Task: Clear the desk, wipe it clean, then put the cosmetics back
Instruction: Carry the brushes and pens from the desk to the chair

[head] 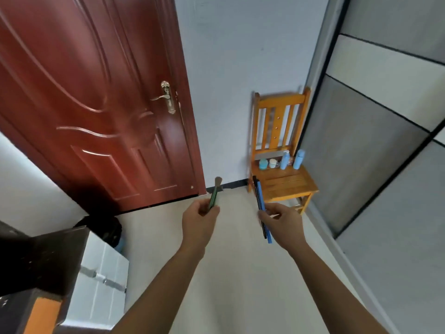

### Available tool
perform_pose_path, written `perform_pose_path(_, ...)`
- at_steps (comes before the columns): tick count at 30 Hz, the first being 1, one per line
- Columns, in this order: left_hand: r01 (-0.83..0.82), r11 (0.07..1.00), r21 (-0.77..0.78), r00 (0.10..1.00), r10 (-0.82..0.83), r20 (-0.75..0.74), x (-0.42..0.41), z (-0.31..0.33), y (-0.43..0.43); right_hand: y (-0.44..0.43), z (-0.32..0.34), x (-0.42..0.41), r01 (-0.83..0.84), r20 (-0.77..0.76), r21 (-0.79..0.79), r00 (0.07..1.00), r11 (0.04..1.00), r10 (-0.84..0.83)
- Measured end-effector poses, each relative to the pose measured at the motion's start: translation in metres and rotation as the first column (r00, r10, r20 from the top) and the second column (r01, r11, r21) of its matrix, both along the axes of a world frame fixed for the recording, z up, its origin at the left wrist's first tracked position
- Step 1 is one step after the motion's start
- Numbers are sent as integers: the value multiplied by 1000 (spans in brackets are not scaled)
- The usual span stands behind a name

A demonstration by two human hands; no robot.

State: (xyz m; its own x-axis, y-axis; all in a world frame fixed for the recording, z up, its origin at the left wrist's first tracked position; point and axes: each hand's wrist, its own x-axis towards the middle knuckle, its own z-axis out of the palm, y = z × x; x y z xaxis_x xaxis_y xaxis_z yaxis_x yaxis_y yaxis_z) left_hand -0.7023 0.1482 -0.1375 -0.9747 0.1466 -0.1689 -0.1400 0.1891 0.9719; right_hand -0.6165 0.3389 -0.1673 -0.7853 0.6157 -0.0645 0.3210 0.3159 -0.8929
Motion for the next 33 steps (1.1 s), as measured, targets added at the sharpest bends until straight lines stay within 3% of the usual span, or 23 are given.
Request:
perform_pose_path(7,62,998,-12,998,-62,23,-52,-5,105,106,-13,-46,73,13,-39,997,997,-72)
perform_pose_path(18,142,990,-23,987,-140,81,-232,-24,309,290,-13,-191,186,98,20,977,982,-187)
perform_pose_path(24,240,964,-119,968,-229,99,-306,-25,418,386,-12,-245,276,136,-25,953,961,-271)
perform_pose_path(30,235,947,-219,964,-197,180,-344,-73,502,469,-63,-293,243,233,-58,946,968,-224)
perform_pose_path(33,197,943,-268,950,-116,291,-352,-102,534,505,-95,-319,163,280,-83,951,983,-134)
